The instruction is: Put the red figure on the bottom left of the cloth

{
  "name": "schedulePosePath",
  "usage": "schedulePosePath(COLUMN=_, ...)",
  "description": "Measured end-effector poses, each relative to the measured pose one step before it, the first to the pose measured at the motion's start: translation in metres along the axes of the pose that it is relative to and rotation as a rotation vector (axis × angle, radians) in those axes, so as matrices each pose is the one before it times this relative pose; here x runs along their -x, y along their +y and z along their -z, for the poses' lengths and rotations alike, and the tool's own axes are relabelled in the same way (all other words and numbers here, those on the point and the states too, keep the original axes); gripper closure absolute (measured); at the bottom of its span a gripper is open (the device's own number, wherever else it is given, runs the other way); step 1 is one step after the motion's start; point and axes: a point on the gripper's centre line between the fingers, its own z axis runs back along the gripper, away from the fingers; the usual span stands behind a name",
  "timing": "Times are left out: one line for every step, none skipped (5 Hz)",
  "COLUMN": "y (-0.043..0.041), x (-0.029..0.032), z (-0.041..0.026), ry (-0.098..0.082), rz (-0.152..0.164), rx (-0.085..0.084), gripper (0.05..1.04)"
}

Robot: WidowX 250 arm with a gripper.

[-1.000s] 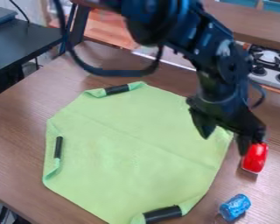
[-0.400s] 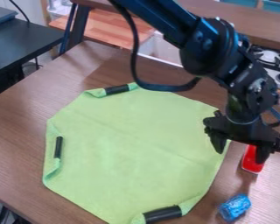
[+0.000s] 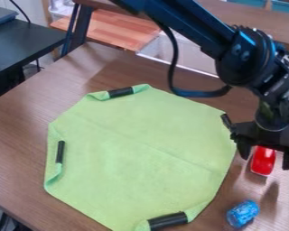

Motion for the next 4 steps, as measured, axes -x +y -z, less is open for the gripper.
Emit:
schedulePosePath(y=-0.00624, x=-0.00853, z=0.00625, ry=-0.0118, rz=-0.0289, rx=0.0050, gripper=0.087)
schedulePosePath(y=0.00181, x=-0.00087, z=0.00562, ry=-0.0072, rz=-0.0144, rx=-0.0153, gripper=0.116)
schedulePosePath(y=0.00653, x=0.00612, z=0.00307, ry=0.0044, rz=-0.0166, rx=-0.0176, gripper=0.408)
schedulePosePath(y=-0.00108, x=0.00321, z=-0.02021, ry=-0.0002, rz=0.0081, rx=0.0429, gripper=0.505)
